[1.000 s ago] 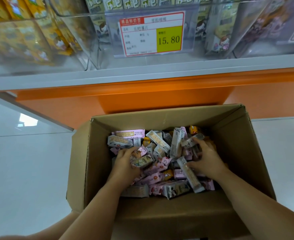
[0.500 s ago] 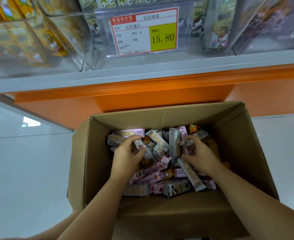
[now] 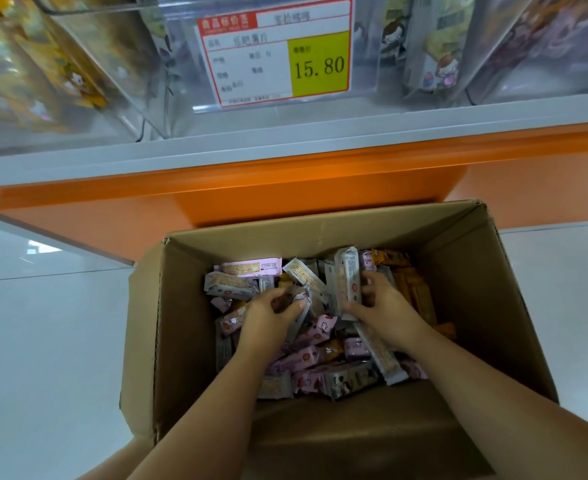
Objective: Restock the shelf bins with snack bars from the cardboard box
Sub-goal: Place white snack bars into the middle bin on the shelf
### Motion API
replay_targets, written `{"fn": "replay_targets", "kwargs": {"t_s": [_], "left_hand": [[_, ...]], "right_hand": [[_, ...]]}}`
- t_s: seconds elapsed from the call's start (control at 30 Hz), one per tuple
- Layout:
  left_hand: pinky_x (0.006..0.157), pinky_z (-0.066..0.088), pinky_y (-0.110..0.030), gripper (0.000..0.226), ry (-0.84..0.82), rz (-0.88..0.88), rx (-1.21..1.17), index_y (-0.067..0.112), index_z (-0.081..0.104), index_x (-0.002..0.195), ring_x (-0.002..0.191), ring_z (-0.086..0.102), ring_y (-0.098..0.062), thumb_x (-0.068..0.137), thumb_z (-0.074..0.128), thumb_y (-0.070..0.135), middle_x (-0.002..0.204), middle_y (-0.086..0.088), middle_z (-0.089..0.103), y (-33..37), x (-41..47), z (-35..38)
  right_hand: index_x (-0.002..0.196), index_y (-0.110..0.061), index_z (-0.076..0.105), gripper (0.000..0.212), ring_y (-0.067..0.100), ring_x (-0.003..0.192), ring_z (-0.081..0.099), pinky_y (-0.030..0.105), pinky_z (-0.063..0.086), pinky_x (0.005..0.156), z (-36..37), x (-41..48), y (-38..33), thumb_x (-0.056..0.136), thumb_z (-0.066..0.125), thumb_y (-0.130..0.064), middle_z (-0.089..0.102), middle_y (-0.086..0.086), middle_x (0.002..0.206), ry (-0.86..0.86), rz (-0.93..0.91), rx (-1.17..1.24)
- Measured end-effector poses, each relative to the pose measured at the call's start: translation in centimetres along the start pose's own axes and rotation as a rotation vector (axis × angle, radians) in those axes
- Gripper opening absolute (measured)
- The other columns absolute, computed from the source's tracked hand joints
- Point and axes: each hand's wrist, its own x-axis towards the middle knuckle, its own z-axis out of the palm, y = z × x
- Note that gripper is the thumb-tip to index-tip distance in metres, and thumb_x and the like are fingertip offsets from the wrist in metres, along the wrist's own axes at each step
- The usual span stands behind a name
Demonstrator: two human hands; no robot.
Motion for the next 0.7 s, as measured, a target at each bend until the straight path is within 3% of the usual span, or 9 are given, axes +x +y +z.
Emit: {"fn": "replay_targets", "kwargs": {"t_s": [0.2, 0.4, 0.5, 0.6, 0.7], "left_hand": [[0.062, 0.038, -0.019, 0.035, -0.068, -0.034, 0.014, 0.012, 0.055, 0.11, 0.092, 0.05, -0.012, 0.089, 0.063, 0.038, 0.102, 0.002, 0.055, 0.5, 0.2, 0.5], [0.081, 0.041, -0.024, 0.041, -0.142, -0.075, -0.122, 0.012, 0.055, 0.124, 0.107, 0.051, -0.013, 0.088, 0.066, 0.03, 0.123, 0.0, 0.055, -0.1, 0.3, 0.2], [0.09, 0.04, -0.023, 0.049, -0.188, -0.08, -0.127, 0.012, 0.052, 0.132, 0.118, 0.049, -0.014, 0.087, 0.068, 0.025, 0.133, -0.001, 0.052, -0.5, 0.2, -0.1], [0.092, 0.041, -0.024, 0.049, -0.186, -0.083, -0.12, 0.014, 0.053, 0.13, 0.122, 0.048, -0.016, 0.085, 0.07, 0.023, 0.135, -0.003, 0.052, -0.7, 0.3, -0.3], [0.092, 0.041, -0.025, 0.049, -0.183, -0.078, -0.111, 0.015, 0.054, 0.13, 0.123, 0.047, -0.017, 0.085, 0.07, 0.023, 0.135, -0.002, 0.052, -0.8, 0.5, -0.3]], "right_hand": [[0.14, -0.021, 0.041, 0.047, 0.018, 0.129, 0.043, 0.021, 0.036, 0.092, 1.6, 1.0, -0.4, 0.095, 0.056, -0.023, 0.044, 0.004, 0.143, -0.101, -0.056, -0.042], [0.133, -0.024, 0.043, 0.053, 0.015, 0.12, 0.047, 0.025, 0.04, 0.089, 2.2, 2.7, -0.2, 0.087, 0.068, -0.025, 0.047, 0.003, 0.136, -0.036, -0.092, -0.026], [0.141, -0.029, 0.029, 0.071, 0.02, 0.118, 0.05, 0.03, 0.047, 0.088, 2.6, 3.2, -0.4, 0.084, 0.071, -0.027, 0.043, 0.003, 0.141, -0.115, -0.102, 0.017], [0.146, -0.031, 0.016, 0.08, 0.017, 0.111, 0.052, 0.022, 0.047, 0.079, 3.0, 3.1, -0.4, 0.086, 0.069, -0.026, 0.042, 0.005, 0.143, -0.157, -0.11, 0.041], [0.147, -0.031, 0.013, 0.083, 0.014, 0.11, 0.049, 0.019, 0.044, 0.079, 3.0, 3.3, -0.3, 0.086, 0.069, -0.027, 0.04, 0.005, 0.145, -0.173, -0.098, 0.061]]}}
